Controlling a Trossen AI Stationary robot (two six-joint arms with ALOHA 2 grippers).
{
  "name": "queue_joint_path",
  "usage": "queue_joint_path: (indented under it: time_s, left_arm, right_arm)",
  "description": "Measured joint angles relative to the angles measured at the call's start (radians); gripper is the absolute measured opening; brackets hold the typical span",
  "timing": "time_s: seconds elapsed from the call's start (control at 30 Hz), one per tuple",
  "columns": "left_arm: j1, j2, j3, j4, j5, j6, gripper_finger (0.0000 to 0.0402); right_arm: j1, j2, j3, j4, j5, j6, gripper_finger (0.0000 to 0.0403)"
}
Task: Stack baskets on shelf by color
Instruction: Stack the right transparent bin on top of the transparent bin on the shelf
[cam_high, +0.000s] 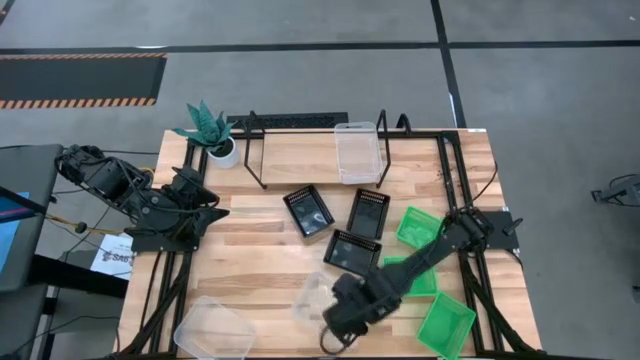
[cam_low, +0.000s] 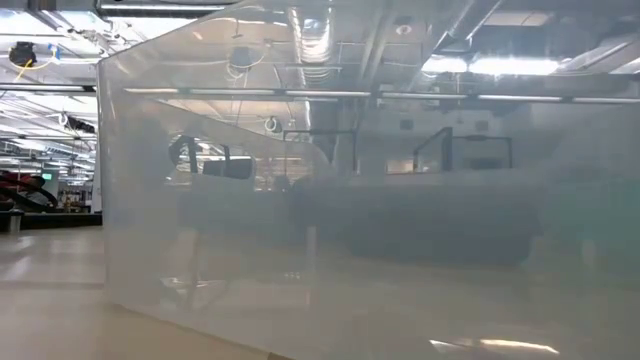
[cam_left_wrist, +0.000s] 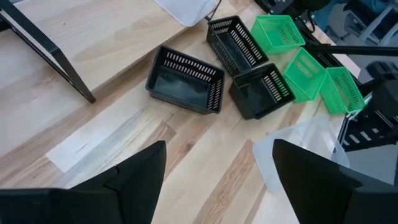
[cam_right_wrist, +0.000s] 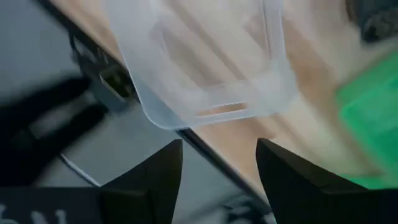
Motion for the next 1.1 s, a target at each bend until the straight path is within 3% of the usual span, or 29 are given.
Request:
queue_joint_path:
  time_s: [0.17, 0.4, 1.1]
  left_arm:
    - [0.000, 0.000, 0.000, 0.000, 0.002, -0.010, 0.0283]
    - [0.000, 0.000, 0.000, 0.001, 0.002, -0.015, 0.0283]
    - [0.000, 0.000, 0.000, 0.001, 0.034, 0.017, 0.0283]
  right_arm:
    - [0.081, 0.020, -0.009, 0.038, 0.187, 0.450, 0.0226]
    - [0.157, 0.025, -0.098, 0.051, 0.251, 0.831, 0.0228]
    - [0.090, 0.102, -0.129, 0.164, 0.203, 0.854, 0.0225]
